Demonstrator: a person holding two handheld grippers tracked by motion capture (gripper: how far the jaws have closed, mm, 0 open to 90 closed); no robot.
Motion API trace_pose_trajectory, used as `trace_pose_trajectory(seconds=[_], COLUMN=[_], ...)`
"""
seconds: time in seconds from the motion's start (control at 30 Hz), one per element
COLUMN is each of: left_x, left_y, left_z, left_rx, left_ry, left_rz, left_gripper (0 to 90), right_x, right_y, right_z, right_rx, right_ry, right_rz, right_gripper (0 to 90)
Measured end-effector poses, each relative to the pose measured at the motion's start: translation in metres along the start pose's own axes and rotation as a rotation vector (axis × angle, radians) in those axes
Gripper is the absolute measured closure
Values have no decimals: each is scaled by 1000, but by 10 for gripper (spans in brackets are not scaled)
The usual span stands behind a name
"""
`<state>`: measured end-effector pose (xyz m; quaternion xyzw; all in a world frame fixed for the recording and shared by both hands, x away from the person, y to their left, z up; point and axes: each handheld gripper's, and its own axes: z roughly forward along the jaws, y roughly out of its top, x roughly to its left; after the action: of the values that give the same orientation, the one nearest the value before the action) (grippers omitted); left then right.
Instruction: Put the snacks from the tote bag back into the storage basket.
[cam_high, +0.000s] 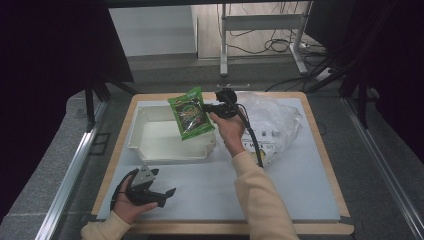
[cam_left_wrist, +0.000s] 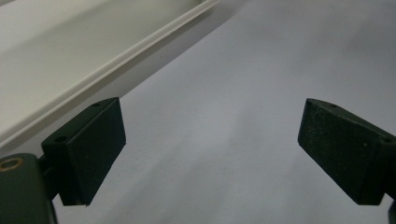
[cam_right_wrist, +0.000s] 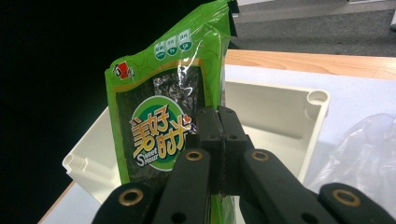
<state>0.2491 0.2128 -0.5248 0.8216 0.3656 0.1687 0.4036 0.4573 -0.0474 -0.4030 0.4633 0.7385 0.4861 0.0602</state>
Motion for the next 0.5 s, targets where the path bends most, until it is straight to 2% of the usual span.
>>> trace_pose_trajectory(seconds=[0.5], left_x=[0], left_y=[0], left_z=[-1], left_rx=[-1], left_ry=[-3], left_rz=[-5], left_gripper=[78], right_x=[7], right_y=[-3], right_z=[16], right_rx=[14], right_ry=[20], right_rz=[10], right_gripper=[897])
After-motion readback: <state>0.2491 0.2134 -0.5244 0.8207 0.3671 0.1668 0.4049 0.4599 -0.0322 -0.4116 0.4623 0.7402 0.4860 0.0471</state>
